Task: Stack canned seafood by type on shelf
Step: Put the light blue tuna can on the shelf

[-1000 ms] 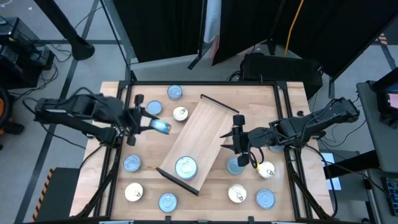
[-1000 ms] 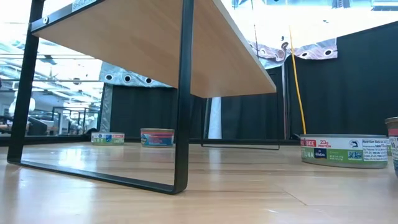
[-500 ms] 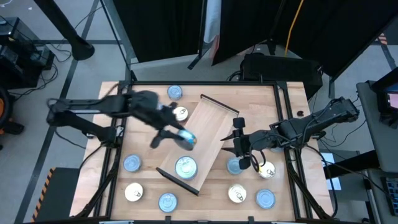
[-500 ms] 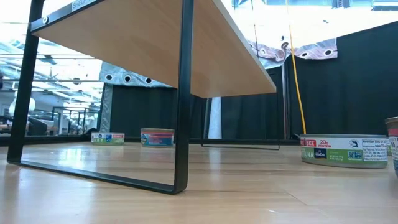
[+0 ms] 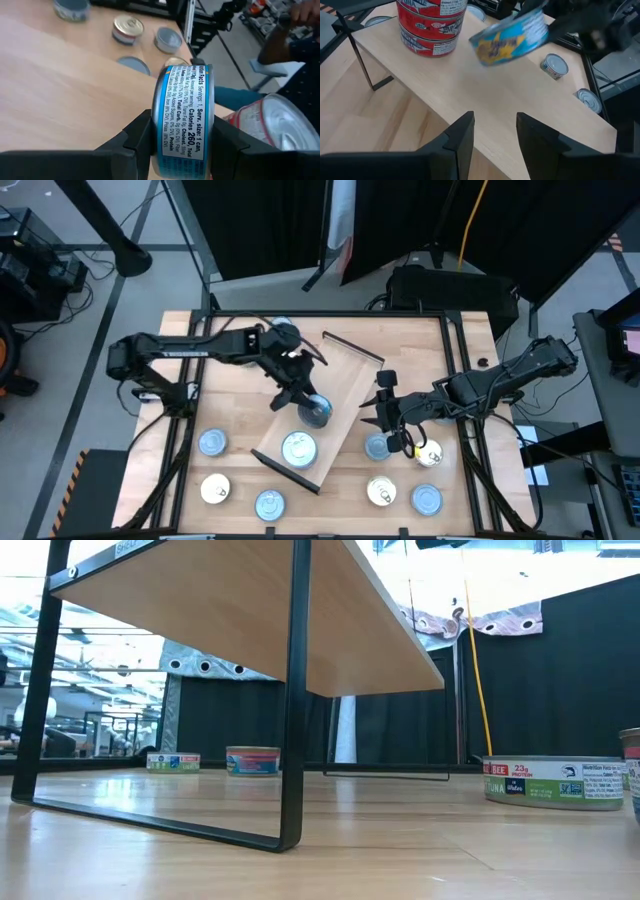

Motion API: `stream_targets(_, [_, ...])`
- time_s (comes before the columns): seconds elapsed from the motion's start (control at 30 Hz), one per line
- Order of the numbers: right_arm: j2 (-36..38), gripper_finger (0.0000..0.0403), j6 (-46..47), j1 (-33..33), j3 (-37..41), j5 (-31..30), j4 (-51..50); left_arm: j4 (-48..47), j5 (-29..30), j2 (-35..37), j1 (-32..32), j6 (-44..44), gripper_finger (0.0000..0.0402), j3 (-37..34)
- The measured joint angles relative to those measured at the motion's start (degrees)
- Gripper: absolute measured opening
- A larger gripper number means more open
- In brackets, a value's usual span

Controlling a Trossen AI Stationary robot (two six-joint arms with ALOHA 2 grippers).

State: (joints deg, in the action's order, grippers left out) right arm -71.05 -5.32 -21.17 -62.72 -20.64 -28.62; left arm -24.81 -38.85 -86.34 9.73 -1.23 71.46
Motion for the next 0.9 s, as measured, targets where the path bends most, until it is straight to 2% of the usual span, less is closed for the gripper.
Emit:
stream_targets(0.17, [0.0, 0.0139, 0.13, 0.0, 0.0, -0.01, 0.07, -0.51, -1.93, -3.47, 0.05, -1.33, 0.0142, 0.0])
stream_targets(0.33, [0.0, 0.0139, 0.59, 0.0, 0.0, -0.01, 0.09, -1.23, -2.12, -4.93, 0.03, -1.5, 0.0166, 0.01])
stream_targets(0.7, [0.0, 0.0139, 3.59, 0.0, 0.0, 0.0, 0.11, -1.88, 8.15, -4.87, 0.1, -1.43, 0.0243, 0.02])
stream_targets(0.9, [-2.25, 0.0139, 3.89, 0.26, -0.04, -0.15, 1.77, -2.14, 9.47, -4.26, 0.05, 1.06, 0.0276, 0.02])
